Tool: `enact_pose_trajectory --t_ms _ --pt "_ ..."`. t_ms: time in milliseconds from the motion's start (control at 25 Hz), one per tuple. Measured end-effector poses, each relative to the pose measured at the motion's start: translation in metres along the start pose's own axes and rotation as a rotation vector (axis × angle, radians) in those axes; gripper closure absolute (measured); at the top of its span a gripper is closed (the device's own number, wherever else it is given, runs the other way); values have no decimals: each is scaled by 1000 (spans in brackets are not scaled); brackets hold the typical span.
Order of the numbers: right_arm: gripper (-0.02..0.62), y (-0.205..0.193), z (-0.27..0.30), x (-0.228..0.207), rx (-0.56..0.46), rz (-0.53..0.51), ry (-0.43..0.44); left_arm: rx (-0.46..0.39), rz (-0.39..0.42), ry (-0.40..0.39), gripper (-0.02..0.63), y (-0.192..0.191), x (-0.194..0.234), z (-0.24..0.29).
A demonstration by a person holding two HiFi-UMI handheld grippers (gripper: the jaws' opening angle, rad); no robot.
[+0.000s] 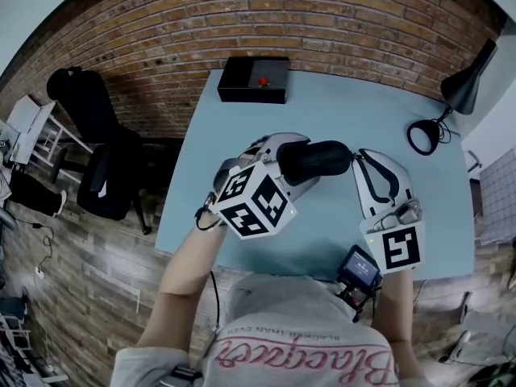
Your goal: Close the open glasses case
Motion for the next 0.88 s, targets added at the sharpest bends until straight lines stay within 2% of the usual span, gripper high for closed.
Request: enact_pose_trajectory --t_ms 80,240,360,480,600,760,880 --pt "569 -6 -5 -4 -50 151 57 -51 5 39 347 0 1 -1" --pt "554 -20 -6 -11 -65 300 97 -149 44 126 347 4 6 -7" --pt "552 -21 -9 -7 -159 439 222 -230 151 188 347 10 8 -13" --pt "485 -16 -10 1 -226 515 371 -271 274 261 347 15 11 -19" --pt "446 -10 -10 2 -289 581 441 -291 341 277 347 15 14 -21" --pt "456 -6 -14 -4 -398 713 488 -298 365 276 347 14 15 -23" --pt "539 -4 -14 -4 -423 735 502 -286 371 286 347 12 15 -22"
Point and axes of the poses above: the fingertips, and each gripper's own axes: z forward along the fingers, x to its left, y out of its top, the point moved 7 cm from there along -z, backward along the fingers, and after that the axes turned 8 degrees about y, right-handed, at the moved point
